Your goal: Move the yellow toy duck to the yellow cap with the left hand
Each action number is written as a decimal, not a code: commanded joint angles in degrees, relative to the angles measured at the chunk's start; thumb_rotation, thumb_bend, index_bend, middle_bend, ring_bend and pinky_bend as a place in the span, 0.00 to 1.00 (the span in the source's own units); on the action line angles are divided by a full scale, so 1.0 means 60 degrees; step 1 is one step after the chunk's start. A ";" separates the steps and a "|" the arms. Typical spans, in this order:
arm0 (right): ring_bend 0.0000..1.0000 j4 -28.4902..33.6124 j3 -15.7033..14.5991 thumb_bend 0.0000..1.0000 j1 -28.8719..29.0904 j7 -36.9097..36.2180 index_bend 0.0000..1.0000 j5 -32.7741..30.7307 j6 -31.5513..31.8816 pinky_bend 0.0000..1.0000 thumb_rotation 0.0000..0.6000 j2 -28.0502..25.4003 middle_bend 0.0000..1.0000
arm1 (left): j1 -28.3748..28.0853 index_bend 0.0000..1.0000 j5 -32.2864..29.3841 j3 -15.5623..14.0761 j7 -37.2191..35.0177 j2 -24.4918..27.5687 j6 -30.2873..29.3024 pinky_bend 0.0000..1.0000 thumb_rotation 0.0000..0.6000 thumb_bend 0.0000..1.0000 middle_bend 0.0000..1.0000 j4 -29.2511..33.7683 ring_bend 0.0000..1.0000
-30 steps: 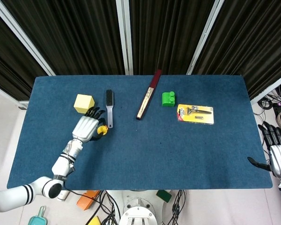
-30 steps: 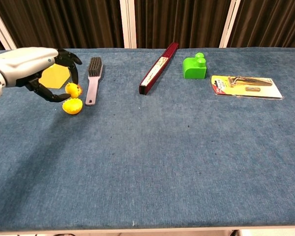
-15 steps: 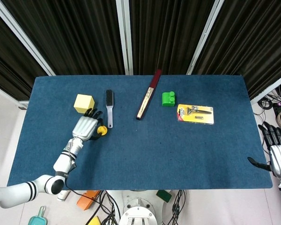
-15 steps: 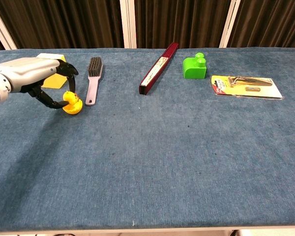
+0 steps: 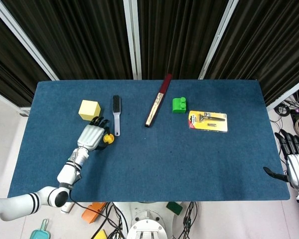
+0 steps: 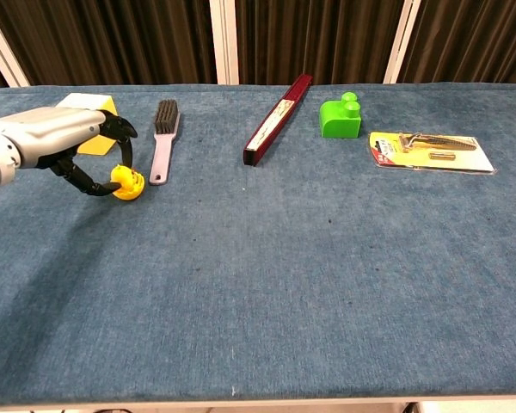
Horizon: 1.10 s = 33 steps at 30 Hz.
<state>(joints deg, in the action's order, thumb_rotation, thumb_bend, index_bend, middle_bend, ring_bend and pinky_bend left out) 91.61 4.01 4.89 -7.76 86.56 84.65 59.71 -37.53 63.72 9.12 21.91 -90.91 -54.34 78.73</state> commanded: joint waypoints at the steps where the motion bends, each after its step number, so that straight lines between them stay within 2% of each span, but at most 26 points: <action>1: 0.00 0.0007 0.0001 0.22 -0.0003 0.0003 0.00 0.0000 0.0004 0.02 1.00 -0.0008 0.00 | -0.0005 0.36 -0.0045 -0.0034 0.0054 0.0036 -0.0009 0.00 1.00 0.32 0.13 0.0049 0.05; 7: 0.00 0.0013 0.0006 0.22 -0.0006 0.0000 0.00 0.0007 0.0013 0.02 1.00 -0.0016 0.00 | 0.0094 0.30 0.0047 -0.0107 0.0170 0.0332 -0.0340 0.00 1.00 0.31 0.13 0.0462 0.05; 15: 0.00 -0.0084 -0.0002 0.22 -0.0071 -0.0167 0.00 -0.0029 0.0067 0.02 1.00 -0.0018 0.00 | 0.1133 0.25 0.1019 -0.0200 -0.0840 0.1412 -0.2216 0.00 1.00 0.30 0.13 0.1427 0.05; 23: 0.00 -0.0300 -0.0060 0.22 -0.0152 -0.0406 0.00 0.0012 0.0120 0.02 1.00 0.0025 0.00 | 0.2949 0.22 0.2004 -0.0933 -0.2061 0.2783 -0.4430 0.00 1.00 0.26 0.13 0.2063 0.04; 29: 0.00 -0.0325 -0.0148 0.22 -0.0118 -0.0469 0.00 0.0160 0.0033 0.02 1.00 0.0021 0.00 | 0.4315 0.21 0.2691 -0.1666 -0.2753 0.3563 -0.5835 0.00 1.00 0.25 0.13 0.2279 0.04; 33: 0.00 -0.0267 -0.0140 0.22 -0.0104 -0.0379 0.00 0.0260 0.0108 0.02 1.00 0.0052 0.00 | 0.5050 0.21 0.2980 -0.1950 -0.3089 0.3896 -0.6585 0.00 1.00 0.25 0.13 0.2298 0.04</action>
<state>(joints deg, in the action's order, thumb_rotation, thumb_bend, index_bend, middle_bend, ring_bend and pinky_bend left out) 89.93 3.15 4.24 -10.13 88.04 85.22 59.97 -9.37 80.21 -1.22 4.92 -69.01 -91.66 92.19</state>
